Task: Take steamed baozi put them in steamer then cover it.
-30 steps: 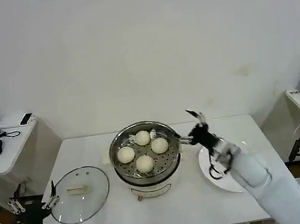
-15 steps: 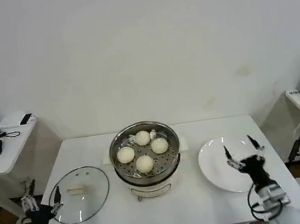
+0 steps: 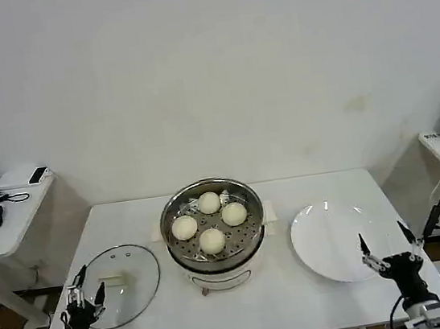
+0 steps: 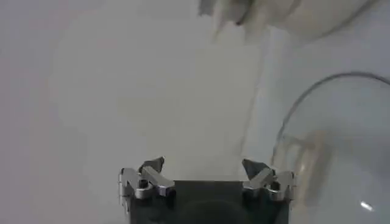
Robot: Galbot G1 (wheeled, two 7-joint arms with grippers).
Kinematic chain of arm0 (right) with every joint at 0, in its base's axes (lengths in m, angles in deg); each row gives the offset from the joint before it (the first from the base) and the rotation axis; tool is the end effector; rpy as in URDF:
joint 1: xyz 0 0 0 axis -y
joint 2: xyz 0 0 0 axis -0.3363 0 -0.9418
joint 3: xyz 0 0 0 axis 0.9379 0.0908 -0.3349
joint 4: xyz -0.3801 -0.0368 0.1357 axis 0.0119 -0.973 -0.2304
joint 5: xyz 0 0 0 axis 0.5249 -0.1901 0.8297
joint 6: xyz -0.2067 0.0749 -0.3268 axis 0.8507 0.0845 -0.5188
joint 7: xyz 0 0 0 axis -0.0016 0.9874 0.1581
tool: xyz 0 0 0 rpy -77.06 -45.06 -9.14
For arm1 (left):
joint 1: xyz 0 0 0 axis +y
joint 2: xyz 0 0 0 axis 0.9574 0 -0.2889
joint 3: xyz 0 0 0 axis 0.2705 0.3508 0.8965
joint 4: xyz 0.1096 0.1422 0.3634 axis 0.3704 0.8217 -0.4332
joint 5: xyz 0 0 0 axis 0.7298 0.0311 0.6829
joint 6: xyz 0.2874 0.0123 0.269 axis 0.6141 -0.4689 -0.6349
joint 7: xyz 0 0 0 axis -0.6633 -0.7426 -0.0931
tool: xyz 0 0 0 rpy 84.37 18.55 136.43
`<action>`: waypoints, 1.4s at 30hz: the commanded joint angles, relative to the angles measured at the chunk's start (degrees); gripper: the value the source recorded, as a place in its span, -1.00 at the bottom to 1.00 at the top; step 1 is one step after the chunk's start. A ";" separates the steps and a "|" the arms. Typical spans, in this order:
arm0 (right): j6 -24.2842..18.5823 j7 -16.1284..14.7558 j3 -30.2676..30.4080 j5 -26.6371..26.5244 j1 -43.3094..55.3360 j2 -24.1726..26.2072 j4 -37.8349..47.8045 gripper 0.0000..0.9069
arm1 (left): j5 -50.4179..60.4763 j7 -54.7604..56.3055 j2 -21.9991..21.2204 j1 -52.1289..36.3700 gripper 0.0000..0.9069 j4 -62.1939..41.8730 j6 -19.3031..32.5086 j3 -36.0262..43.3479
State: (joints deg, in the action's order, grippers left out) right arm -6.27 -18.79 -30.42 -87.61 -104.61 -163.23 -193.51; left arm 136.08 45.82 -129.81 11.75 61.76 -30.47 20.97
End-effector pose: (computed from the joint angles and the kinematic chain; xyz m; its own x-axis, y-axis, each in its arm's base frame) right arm 0.1611 -0.1569 -0.3668 -0.9991 0.0360 -0.0233 0.0417 0.9424 -0.3318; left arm 0.2035 0.2237 -0.4372 -0.9968 -0.0128 0.0783 0.0762 0.1188 0.9900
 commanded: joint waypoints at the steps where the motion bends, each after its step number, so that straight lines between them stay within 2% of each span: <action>1: -1.08 0.01 -2.84 -0.16 -2.89 -1.86 -0.23 1.00 | 7.72 -1.66 1.29 -2.78 1.00 -4.68 0.02 2.85; 7: -1.18 0.03 -2.69 -0.02 -2.87 -1.99 -0.06 1.00 | 8.49 -1.95 1.66 -3.48 1.00 -5.63 -0.20 3.50; 38: -1.41 -0.05 -1.56 1.82 -4.13 -5.16 0.45 1.00 | 10.00 -2.03 2.54 -18.64 1.00 -17.79 -0.22 9.60; 40: -1.39 0.09 -1.52 1.82 -4.09 -5.30 0.47 1.00 | 10.67 -2.15 2.40 -18.94 0.51 -18.01 -0.11 9.64; 41: -1.40 0.17 -1.49 1.82 -4.03 -5.37 0.52 1.00 | 10.58 -2.21 2.38 -19.04 -0.02 -18.11 -0.09 9.77; 42: -1.40 0.22 -1.47 1.85 -3.98 -5.47 0.66 1.00 | 10.59 -2.14 2.34 -19.13 -0.47 -18.18 -0.04 9.90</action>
State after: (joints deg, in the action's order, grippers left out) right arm -7.64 -18.70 -31.93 -85.89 -108.59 -168.32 -193.07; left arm 145.98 43.64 -127.42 -4.43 46.32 -30.58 29.84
